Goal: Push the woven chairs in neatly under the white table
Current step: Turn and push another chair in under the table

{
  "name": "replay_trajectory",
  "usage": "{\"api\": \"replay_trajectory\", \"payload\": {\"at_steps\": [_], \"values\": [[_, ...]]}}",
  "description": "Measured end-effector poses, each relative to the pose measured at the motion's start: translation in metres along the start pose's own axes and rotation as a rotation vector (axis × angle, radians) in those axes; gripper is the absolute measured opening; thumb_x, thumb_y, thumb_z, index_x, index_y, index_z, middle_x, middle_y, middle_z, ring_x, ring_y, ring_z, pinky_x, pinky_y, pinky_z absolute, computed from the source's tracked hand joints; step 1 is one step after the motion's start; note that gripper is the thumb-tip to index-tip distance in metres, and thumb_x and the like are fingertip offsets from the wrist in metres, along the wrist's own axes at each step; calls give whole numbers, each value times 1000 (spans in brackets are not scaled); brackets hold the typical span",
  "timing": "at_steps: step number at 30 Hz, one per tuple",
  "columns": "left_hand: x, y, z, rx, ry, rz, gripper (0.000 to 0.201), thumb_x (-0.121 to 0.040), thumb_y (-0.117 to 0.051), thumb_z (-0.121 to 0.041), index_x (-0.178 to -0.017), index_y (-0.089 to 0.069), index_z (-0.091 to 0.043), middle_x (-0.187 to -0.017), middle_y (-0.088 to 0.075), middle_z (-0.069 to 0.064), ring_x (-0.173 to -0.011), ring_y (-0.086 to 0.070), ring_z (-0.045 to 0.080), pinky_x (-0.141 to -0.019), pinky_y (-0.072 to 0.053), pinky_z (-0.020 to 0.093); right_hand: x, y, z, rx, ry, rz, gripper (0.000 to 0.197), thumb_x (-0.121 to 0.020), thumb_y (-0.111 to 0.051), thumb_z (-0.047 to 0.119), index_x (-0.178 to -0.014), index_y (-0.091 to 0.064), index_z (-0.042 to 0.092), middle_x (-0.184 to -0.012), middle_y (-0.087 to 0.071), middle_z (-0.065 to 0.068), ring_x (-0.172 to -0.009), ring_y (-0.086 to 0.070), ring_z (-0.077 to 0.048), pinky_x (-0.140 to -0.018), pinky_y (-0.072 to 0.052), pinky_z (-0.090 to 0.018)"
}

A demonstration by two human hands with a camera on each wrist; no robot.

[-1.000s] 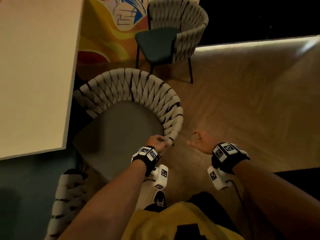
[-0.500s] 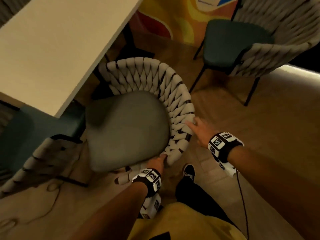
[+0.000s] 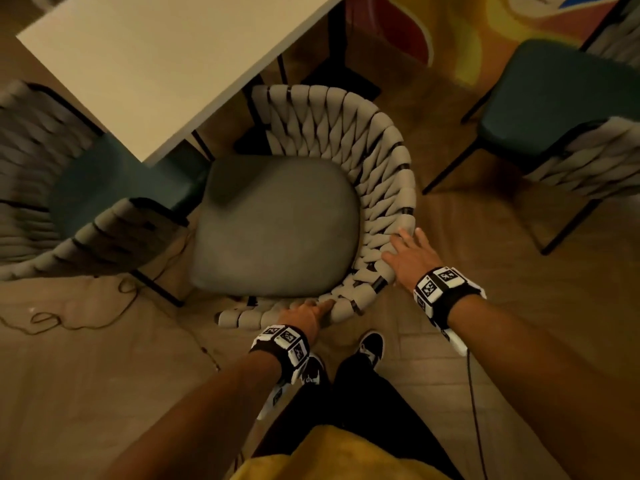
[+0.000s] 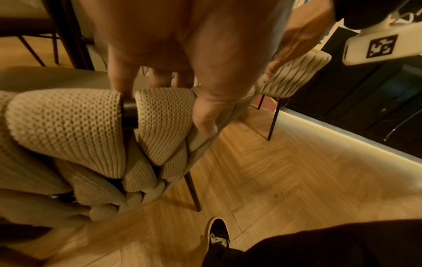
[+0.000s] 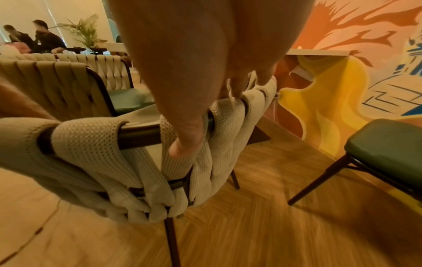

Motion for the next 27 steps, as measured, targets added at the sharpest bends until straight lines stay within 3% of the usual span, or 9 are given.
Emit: {"api": "replay_trajectory", "payload": {"at_steps": [7,8,11,12,14,16,20,24,27], "values": [[27,-30,6,-147,-112,91,73,-92,-53,-20,-149,-14,-44,-152,-34,3,-134,-41,33,-108,-32,49,53,-40,36,30,-94,43,52,-92,-54,35,-141,-41,22,-153,-24,-17,-145,-11,-39,-115,0,-59],[33,-34,9,-167,-129,89,71,-93,-52,-20,-149,-15,-44,-153,-34,2,-135,-39,32,-110,-30,51,64,-45,47,17,-96,32,53,-86,-63,37,-135,-50,21,-148,-34,-20,-142,-22,-42,-114,-7,-62],[47,-44,19,-300,-175,77,74,-91,-55,-20,-149,-15,-42,-153,-34,3,-137,-37,32,-111,-23,59,87,-67,75,-76,-148,21,63,-33,-95,35,-88,-74,15,-104,-66,-21,-102,-62,-45,-90,-45,-64],[50,-47,22,-348,-192,76,76,-91,-57,-21,-149,-14,-42,-153,-34,3,-138,-36,32,-111,-22,60,93,-70,82,-90,-155,-4,61,-34,-95,36,-87,-73,15,-101,-66,-20,-99,-62,-44,-89,-48,-62],[58,-53,26,-424,-223,65,77,-90,-58,-23,-150,-12,-41,-153,-34,4,-139,-34,32,-110,-21,61,105,-71,99,-51,-150,24,49,-72,-77,37,-114,-64,15,-123,-54,-19,-119,-48,-42,-104,-34,-59],[65,-61,35,-481,-263,50,72,-93,-52,-23,-151,-12,-40,-153,-34,5,-139,-33,32,-110,-20,61,116,-83,113,-63,-181,19,46,-90,-56,35,-132,-50,15,-137,-39,-16,-131,-32,-38,-112,-20,-55],[70,-71,56,-540,-349,-29,62,-98,-42,-23,-151,-14,-39,-152,-37,6,-136,-38,33,-111,-25,56,130,-90,135,-103,-198,89,51,-90,-55,39,-136,-44,21,-141,-35,-15,-130,-32,-36,-110,-20,-53],[70,-59,62,-530,-178,-68,49,-95,-48,-20,-142,-40,-25,-143,-48,7,-131,-44,30,-111,-28,50,128,-78,135,-123,-187,98,54,-90,-55,36,-140,-39,22,-146,-30,-14,-135,-27,-35,-114,-17,-51],[74,-56,58,-534,-142,-107,44,-97,-43,-26,-141,-41,-26,-143,-46,7,-133,-39,32,-111,-22,53,123,-72,124,-131,-191,118,65,-86,-61,40,-144,-35,28,-153,-22,-14,-144,-15,-35,-116,-8,-53]]}}
Point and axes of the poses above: each hand's wrist, its own x-axis away from the middle knuckle, its own y-axis out of the back of the hand, z = x × y, the point moved 2 cm from there along -x, towards the middle knuckle
